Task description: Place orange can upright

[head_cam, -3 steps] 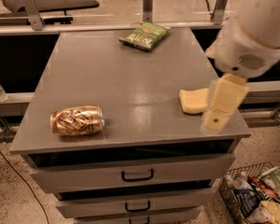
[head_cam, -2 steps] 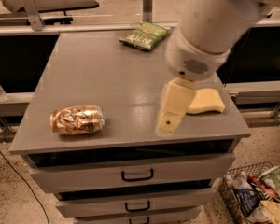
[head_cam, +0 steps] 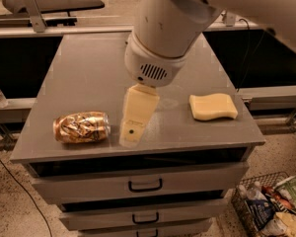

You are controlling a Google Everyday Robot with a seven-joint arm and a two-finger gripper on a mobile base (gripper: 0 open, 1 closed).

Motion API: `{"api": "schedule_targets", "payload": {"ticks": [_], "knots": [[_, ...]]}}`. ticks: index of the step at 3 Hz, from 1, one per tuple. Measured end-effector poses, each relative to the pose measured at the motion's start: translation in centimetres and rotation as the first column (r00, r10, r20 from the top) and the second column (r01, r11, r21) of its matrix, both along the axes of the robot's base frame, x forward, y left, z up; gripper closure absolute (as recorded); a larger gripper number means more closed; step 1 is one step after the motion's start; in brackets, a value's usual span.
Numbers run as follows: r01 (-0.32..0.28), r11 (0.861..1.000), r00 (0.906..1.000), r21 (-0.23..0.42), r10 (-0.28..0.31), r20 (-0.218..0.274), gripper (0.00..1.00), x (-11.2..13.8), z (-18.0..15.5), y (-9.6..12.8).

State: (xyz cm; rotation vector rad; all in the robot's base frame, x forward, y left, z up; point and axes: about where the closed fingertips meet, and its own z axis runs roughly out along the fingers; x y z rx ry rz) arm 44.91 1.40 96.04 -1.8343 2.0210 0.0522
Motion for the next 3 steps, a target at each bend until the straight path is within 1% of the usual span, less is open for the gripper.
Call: {"api": "schedule_targets", "payload": {"ticks": [1,2,3], "knots": [[0.014,1.000,0.9999,0.027,-0.015,0.005,0.00,0.4,0.0,1.0],[0.009,0.998,0.9999,0.056,-0.009,-0.007,0.00,2.3,-1.9,5.1],[-0.002,0.998,0.9995,0.056,0.004,-0.030,0.00,4.3,-4.2,9.6]]}}
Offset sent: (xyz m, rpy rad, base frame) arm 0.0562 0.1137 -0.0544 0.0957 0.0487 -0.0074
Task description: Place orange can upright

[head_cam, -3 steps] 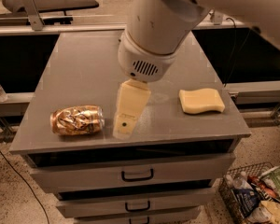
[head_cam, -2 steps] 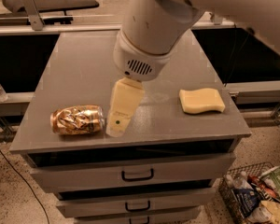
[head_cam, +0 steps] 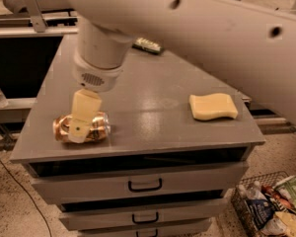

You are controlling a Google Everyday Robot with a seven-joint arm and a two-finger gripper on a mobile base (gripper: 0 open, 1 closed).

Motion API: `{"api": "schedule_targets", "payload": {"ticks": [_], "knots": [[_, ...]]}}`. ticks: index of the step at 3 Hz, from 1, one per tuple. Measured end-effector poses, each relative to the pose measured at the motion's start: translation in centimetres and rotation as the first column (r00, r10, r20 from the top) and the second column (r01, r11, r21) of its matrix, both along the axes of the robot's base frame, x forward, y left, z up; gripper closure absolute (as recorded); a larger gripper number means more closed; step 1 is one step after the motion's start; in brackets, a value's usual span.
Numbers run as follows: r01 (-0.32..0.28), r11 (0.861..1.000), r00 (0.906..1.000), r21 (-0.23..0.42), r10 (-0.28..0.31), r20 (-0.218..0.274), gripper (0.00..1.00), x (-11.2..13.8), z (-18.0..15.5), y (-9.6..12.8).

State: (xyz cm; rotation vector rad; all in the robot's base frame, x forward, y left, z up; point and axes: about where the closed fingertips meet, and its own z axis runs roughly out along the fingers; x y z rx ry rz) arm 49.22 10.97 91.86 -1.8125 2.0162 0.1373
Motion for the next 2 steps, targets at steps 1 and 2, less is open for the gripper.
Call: {"api": "schedule_targets", "payload": {"ticks": [1,2], "knots": [[-0.009,1.000,0.9991,-0.018,0.008,-0.042,0.00,1.2,-3.0,2.8],[-0.019,0.999,0.9961,-0.037,0.016,-0.086,0.00,1.4,-5.7,4.6]]}}
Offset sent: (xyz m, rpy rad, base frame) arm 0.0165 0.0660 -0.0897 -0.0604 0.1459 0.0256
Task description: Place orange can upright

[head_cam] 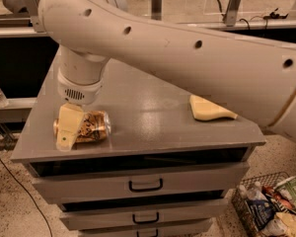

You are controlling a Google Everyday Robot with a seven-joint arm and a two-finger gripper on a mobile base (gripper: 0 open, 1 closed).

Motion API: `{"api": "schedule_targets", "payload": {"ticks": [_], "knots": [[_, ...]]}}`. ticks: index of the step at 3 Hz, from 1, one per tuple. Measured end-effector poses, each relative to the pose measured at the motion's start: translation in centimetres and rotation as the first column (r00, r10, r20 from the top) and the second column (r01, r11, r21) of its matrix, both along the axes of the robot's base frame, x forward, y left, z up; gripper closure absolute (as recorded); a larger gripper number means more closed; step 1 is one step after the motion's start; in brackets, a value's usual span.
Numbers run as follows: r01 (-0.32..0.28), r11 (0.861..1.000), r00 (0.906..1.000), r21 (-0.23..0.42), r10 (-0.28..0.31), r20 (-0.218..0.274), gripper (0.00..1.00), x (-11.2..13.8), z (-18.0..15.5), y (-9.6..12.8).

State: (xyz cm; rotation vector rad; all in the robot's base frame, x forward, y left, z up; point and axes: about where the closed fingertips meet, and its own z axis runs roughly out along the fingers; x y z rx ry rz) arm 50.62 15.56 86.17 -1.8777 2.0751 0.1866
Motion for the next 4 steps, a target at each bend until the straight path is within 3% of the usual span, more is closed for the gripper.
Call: {"api": "schedule_targets", "payload": {"ticks": [1,4], "knots": [[-0.008,1.000,0.9995,-0.024,0.007,-0.032,0.16,-0.2,-2.1,1.1],[0.024,0.998,0.9988,-0.051,-0.026,-0.041,0.86,0.0,-3.0,0.4]]}}
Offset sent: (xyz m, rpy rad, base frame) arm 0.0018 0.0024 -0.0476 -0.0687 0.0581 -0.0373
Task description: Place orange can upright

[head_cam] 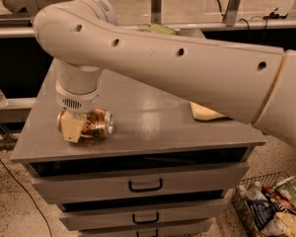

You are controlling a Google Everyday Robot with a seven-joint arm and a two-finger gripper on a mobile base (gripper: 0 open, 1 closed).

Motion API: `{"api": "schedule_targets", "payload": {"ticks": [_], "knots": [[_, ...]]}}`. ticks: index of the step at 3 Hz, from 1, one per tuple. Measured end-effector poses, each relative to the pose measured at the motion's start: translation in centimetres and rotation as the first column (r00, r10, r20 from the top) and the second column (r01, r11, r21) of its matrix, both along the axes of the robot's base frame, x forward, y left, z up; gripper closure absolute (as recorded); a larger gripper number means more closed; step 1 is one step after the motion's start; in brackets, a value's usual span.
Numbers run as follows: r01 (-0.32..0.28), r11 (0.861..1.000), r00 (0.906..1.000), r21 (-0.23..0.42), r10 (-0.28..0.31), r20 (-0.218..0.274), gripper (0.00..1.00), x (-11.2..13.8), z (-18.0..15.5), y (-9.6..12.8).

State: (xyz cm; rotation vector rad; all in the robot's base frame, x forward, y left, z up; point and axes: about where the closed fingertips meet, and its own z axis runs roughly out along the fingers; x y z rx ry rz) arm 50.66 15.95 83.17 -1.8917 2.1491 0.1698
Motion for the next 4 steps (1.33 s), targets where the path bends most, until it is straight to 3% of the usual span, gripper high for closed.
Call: {"api": "schedule_targets", "payload": {"ticks": [1,2,3,4], "knots": [[0.007,0.996,0.9982,0.084,-0.012,0.058,1.00,1.5,3.9,-0.2],[-0.022,0.969,0.9904,0.247,-0.013,0.138,1.00,3.8,9.5,0.4],[-0.092,0.897,0.9795,0.433,0.003,0.201,1.00,5.1,13.1,1.8],[-0.172,0.768,0.9673,0.616,0.014,0.253,1.00,5.8,14.9,3.7]]}}
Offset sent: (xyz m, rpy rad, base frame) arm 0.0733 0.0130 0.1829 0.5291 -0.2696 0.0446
